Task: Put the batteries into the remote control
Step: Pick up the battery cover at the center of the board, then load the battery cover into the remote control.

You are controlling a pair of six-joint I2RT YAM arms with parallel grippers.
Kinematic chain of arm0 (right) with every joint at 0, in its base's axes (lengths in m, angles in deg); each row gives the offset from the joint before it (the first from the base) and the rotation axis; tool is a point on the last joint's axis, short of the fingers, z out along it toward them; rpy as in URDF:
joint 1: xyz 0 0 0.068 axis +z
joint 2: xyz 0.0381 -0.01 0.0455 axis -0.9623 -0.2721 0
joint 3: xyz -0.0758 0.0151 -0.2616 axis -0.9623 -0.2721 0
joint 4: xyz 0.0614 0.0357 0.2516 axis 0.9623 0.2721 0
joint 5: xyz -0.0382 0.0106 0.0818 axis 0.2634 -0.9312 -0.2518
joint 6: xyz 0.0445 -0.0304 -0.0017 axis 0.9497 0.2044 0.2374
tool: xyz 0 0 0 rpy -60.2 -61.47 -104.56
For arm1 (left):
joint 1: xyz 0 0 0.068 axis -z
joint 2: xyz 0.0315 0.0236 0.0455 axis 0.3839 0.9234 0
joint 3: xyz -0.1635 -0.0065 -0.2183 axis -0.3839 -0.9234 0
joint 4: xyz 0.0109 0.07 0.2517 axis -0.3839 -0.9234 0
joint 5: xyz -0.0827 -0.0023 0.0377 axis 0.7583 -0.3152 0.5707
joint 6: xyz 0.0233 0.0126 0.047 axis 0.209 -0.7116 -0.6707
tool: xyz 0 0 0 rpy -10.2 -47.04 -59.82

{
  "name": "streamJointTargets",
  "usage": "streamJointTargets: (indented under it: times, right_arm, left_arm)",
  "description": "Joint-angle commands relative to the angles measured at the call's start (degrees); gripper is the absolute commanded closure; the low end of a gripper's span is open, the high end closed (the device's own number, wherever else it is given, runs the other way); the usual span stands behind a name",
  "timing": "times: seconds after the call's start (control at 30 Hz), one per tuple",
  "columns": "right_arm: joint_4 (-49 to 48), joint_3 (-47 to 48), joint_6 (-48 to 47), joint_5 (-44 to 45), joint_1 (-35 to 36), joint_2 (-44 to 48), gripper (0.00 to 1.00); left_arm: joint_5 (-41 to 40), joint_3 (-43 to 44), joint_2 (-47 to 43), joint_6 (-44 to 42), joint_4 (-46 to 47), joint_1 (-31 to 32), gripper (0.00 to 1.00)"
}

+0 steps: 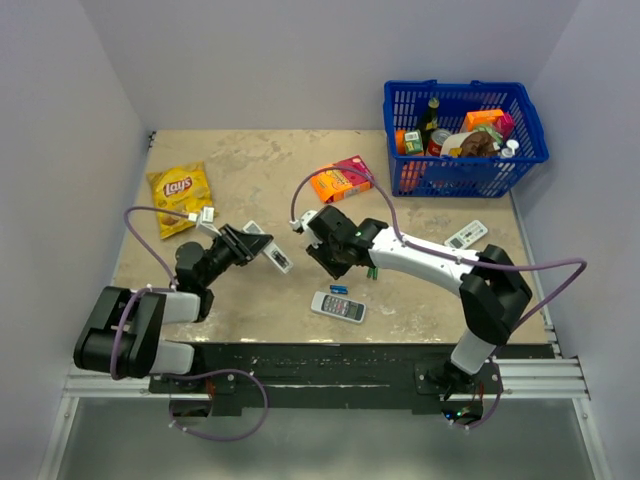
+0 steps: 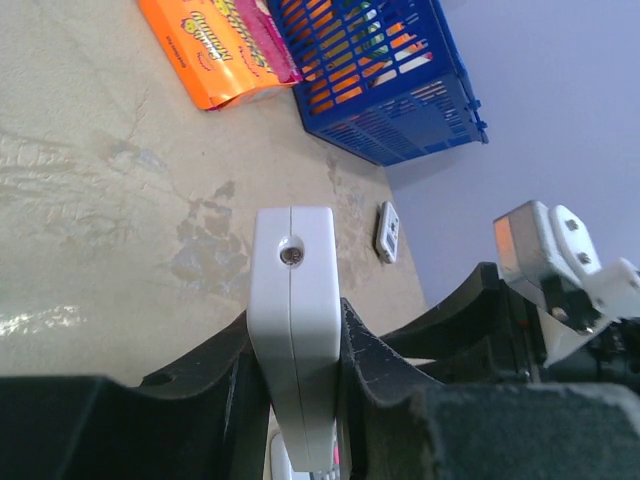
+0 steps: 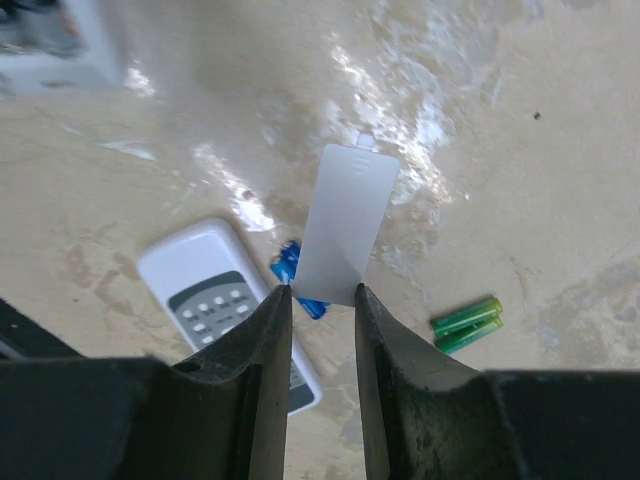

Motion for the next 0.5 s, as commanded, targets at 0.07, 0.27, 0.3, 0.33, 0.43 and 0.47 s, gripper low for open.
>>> streamJointTargets:
  times: [0.07, 0.27, 0.3, 0.33, 0.43, 0.47]
  right_arm:
    - [2.28, 6.73, -1.81, -0.7, 4.75, 2.51, 1.0]
    - [4.83, 10.78, -1.29, 0.09, 7.57, 2.51, 1.0]
    - [5.09, 11.21, -1.11, 0.09, 7.75, 2.51, 1.0]
    - [5.18, 11.91, -1.11, 0.0, 7.92, 2.42, 1.0]
    - [6.14, 13.93, -1.02, -0.26, 8.71, 1.72, 1.0]
    - [6.32, 14.46, -1.02, -0.26, 9.06, 1.02, 1.0]
  left_arm:
    - [-0.28, -0.12, 3.43, 0.56, 16.61, 2.12, 0.98]
    - [1.57, -1.0, 4.93, 0.39, 21.45, 2.12, 0.98]
    - [1.75, -1.09, 4.84, 0.39, 21.54, 2.12, 0.98]
    - [1.83, -1.09, 4.84, 0.3, 21.72, 2.12, 0.98]
    - [2.45, -1.44, 4.84, 0.12, 22.68, 2.12, 0.98]
    - [2.45, -1.62, 4.84, 0.12, 23.47, 2.12, 0.98]
